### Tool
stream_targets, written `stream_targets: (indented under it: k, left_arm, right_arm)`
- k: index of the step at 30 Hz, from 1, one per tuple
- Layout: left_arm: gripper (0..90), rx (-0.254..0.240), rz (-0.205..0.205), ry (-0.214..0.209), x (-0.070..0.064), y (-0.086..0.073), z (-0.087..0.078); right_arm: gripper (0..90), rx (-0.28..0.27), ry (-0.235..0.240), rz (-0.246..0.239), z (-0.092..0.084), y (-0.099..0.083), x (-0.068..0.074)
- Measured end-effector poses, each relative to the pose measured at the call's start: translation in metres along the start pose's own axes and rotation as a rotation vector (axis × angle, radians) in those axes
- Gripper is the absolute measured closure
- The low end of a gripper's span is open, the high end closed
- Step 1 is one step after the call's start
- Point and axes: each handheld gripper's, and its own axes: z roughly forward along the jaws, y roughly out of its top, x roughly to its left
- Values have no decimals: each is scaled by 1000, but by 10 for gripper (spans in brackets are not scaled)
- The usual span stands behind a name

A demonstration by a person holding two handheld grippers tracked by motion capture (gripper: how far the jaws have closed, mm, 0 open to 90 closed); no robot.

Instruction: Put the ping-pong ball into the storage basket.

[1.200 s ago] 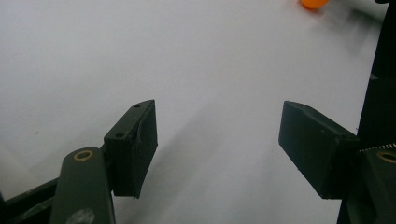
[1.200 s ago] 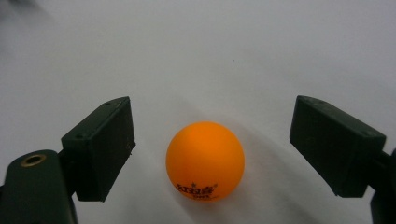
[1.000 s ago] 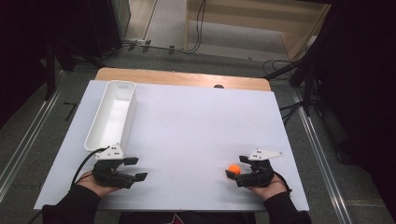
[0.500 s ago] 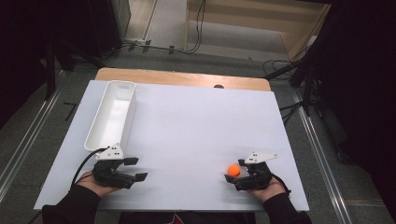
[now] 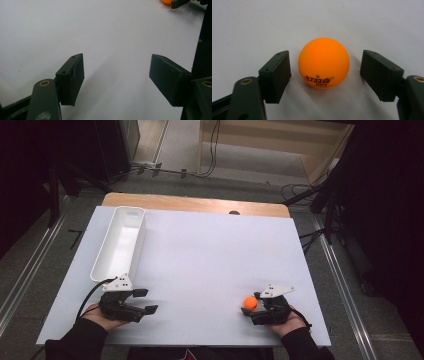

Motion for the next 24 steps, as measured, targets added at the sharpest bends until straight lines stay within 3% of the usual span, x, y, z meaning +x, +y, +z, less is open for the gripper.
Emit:
stream_targets:
  k: [7,10,24]
  left_arm:
    - [287,2,-1,0,0,0,0]
    - [287,2,-1,0,0,0,0]
    - [287,6,4,-4,0,0,1]
  right_arm:
    - [442,4,-5,-23,-3,0,1]
    - [474,2,-2,-9,-3,0,1]
    - [479,0,15,6,-4,0,-2]
